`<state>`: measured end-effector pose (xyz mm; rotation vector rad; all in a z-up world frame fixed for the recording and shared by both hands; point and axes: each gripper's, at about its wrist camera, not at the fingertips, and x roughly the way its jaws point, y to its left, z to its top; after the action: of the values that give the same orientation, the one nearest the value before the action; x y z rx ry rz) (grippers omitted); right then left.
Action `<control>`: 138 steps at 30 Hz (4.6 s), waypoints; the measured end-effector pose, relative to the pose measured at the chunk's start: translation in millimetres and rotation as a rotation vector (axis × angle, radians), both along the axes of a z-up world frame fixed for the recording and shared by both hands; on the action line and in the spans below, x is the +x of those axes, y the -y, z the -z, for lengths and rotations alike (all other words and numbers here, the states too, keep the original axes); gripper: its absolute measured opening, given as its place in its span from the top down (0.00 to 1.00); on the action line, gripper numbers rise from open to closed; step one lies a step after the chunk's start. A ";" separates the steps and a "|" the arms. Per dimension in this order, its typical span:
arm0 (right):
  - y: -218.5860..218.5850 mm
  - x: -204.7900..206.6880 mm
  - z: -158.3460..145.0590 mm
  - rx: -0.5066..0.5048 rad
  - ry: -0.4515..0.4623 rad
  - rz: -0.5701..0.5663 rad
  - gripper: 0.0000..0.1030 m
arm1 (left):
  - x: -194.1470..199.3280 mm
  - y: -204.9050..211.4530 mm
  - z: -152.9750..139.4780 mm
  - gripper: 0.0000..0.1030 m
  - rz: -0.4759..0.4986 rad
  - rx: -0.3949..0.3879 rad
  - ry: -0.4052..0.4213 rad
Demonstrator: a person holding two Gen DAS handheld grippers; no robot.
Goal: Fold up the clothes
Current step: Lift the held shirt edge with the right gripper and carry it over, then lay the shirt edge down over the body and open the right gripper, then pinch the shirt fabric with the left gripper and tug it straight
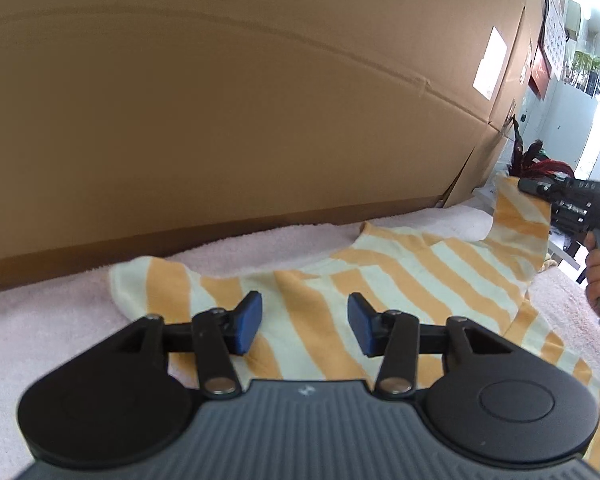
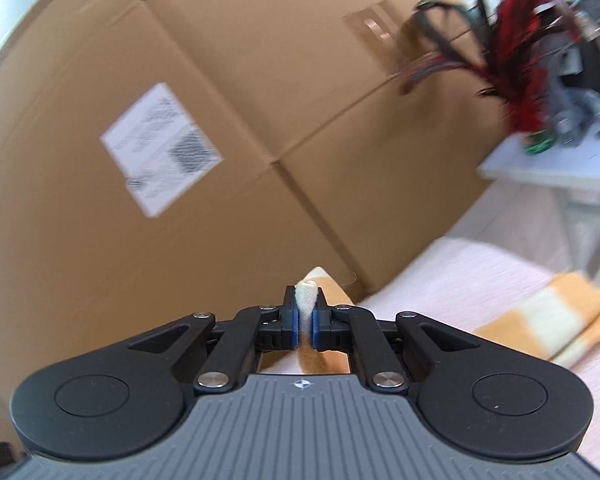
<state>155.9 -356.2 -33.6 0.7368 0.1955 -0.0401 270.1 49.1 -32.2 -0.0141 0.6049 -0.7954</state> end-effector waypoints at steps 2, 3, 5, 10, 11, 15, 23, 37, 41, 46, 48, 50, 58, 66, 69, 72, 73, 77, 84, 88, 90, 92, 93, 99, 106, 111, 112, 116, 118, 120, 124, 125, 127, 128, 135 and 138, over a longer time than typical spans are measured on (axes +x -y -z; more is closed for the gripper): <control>-8.6 3.8 -11.8 0.047 0.023 -0.062 0.93 | -2.2 2.0 -0.8 0.57 0.018 -0.012 0.003; -12.3 8.2 -13.6 0.058 0.037 -0.091 0.93 | -6.0 5.1 -2.9 0.57 0.039 -0.035 0.015; -20.8 12.0 -20.3 0.068 0.059 -0.137 0.93 | -13.6 11.3 -7.1 0.56 0.079 -0.081 0.037; -36.0 9.1 -28.8 0.192 0.105 -0.245 0.93 | -7.9 33.7 7.4 0.61 0.052 0.026 -0.029; -35.8 6.9 -28.5 0.218 0.113 -0.265 0.93 | -10.5 36.1 6.7 0.61 0.057 0.033 -0.017; -44.6 2.8 -42.4 0.227 0.133 -0.302 0.93 | -17.4 43.3 8.4 0.56 0.072 0.071 0.015; -58.9 -4.0 -69.7 0.236 0.171 -0.372 0.93 | -28.4 72.9 -19.2 0.56 0.131 0.040 0.021; -70.7 -21.8 -83.9 0.439 0.245 -0.615 0.93 | -13.1 99.7 -12.2 0.48 0.181 0.018 -0.079; -86.9 -25.7 -84.9 0.471 0.257 -0.696 0.93 | -20.6 73.2 -17.8 0.46 0.161 0.037 -0.055; -111.7 -30.8 -86.6 0.500 0.265 -0.782 0.93 | -24.9 38.8 -13.8 0.42 0.134 0.044 -0.093; -120.6 -30.7 -87.8 0.514 0.265 -0.811 0.93 | -29.9 31.1 -10.1 0.42 0.124 0.054 -0.092; -129.5 -30.6 -89.0 0.528 0.266 -0.840 0.93 | -31.6 24.6 -6.8 0.42 0.114 0.053 -0.097; -163.2 -32.8 -91.5 0.574 0.269 -0.963 0.93 | -29.8 -3.0 0.8 0.42 0.089 -0.028 -0.132; -183.4 -52.3 -87.6 0.596 0.272 -1.066 0.93 | -34.1 -11.2 1.6 0.34 0.074 -0.093 -0.126; -183.4 -63.8 -87.0 0.599 0.276 -1.085 0.92 | -35.2 -13.2 0.6 0.34 0.068 -0.088 -0.120; -183.3 -68.9 -81.2 0.605 0.267 -1.094 0.92 | -32.9 -16.6 -2.2 0.32 0.058 -0.083 -0.118; -183.3 -70.6 -79.2 0.607 0.263 -1.097 0.92 | -34.2 -19.2 -4.6 0.29 0.058 -0.081 -0.124; -179.5 -80.5 -69.3 0.597 0.240 -1.103 0.92 | -45.5 -31.1 -4.6 0.25 0.037 -0.067 -0.127; -177.2 -107.9 -40.0 0.557 0.145 -1.147 0.90 | -65.5 -38.4 3.4 0.24 0.008 -0.057 -0.133; -178.9 -124.4 -22.2 0.553 0.101 -1.164 0.90 | -79.0 -37.1 4.2 0.22 0.005 -0.038 -0.099; -178.8 -132.7 -14.2 0.548 0.085 -1.169 0.90 | -87.0 -37.4 5.0 0.21 0.006 -0.027 -0.074; -179.1 -140.6 -7.7 0.543 0.070 -1.175 0.90 | -93.7 -35.6 5.4 0.18 0.002 -0.008 -0.044; -179.8 -143.2 -5.0 0.539 0.061 -1.170 0.90 | -95.7 -34.4 5.3 0.17 0.002 -0.001 -0.036; -183.4 -149.4 19.9 0.518 -0.018 -1.138 0.89 | -103.8 -33.4 4.2 0.15 -0.015 0.009 0.010; -183.5 -153.0 45.3 0.505 -0.094 -1.132 0.89 | -103.3 -37.0 4.1 0.13 -0.059 0.003 0.011; -181.7 -160.6 61.8 0.476 -0.133 -1.163 0.89 | -102.2 -40.4 5.0 0.10 -0.079 -0.009 -0.005; -181.4 -162.0 62.7 0.464 -0.135 -1.169 0.89 | -102.4 -40.6 4.9 0.09 -0.081 -0.008 -0.005; -180.6 -168.8 65.5 0.418 -0.143 -1.192 0.88 | -104.5 -41.5 4.3 0.09 -0.085 -0.013 0.000; -181.0 -172.5 67.2 0.394 -0.155 -1.206 0.87 | -105.6 -41.8 3.7 0.09 -0.082 -0.015 0.004; -181.3 -176.2 69.6 0.358 -0.173 -1.217 0.87 | -105.8 -42.9 3.1 0.09 -0.085 -0.017 0.008; -177.3 -183.5 75.5 0.287 -0.213 -1.224 0.85 | -106.0 -47.9 1.1 0.09 -0.106 -0.024 0.015; -176.4 -185.0 76.7 0.271 -0.226 -1.224 0.84 | -105.7 -50.0 0.5 0.09 -0.113 -0.028 0.017; -175.0 -186.7 79.6 0.226 -0.263 -1.228 0.79 | -104.3 -54.1 -0.4 0.08 -0.129 -0.034 0.019; -175.7 -187.8 80.3 0.192 -0.279 -1.229 0.79 | -103.8 -55.8 -0.8 0.08 -0.135 -0.036 0.019; -166.2 -184.3 49.9 0.051 -0.136 -1.151 0.78 | -106.7 -63.7 -4.3 0.08 -0.139 -0.069 0.012; -161.4 -163.7 42.9 -0.082 -0.131 -0.953 0.77 | -118.0 -67.8 -4.7 0.08 -0.138 -0.079 0.002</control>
<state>-7.8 -194.9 -76.5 0.5007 0.6491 0.8070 152.1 116.9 -27.5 -0.1265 0.5641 -0.6845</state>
